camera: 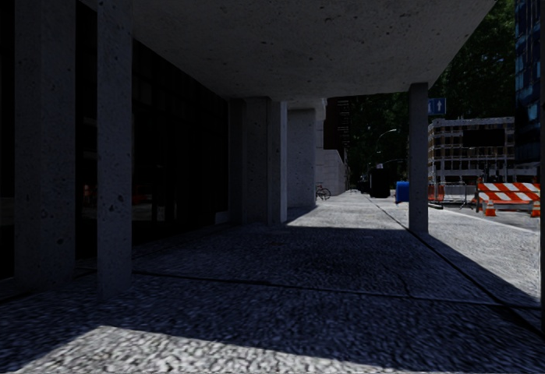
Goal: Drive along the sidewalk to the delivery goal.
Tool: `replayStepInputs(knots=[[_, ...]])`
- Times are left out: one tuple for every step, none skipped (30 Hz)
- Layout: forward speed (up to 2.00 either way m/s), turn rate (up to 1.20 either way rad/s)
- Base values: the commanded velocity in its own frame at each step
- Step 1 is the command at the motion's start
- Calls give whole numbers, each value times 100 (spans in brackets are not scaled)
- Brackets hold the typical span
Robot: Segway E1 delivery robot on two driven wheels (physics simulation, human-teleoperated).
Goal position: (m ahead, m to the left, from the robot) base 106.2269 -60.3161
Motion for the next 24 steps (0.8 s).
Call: replayStepInputs(knots=[[164, 0], [163, -23], [163, -99], [162, -120], [161, -120], [161, -120], [161, -120], [161, -84], [160, -60], [160, -47], [160, -47], [160, -3], [160, 0], [160, 0], [160, 0], [160, 0], [160, 0], [160, 0], [160, 0], [160, -43], [160, -65], [160, -92], [160, -120], [160, -120]])
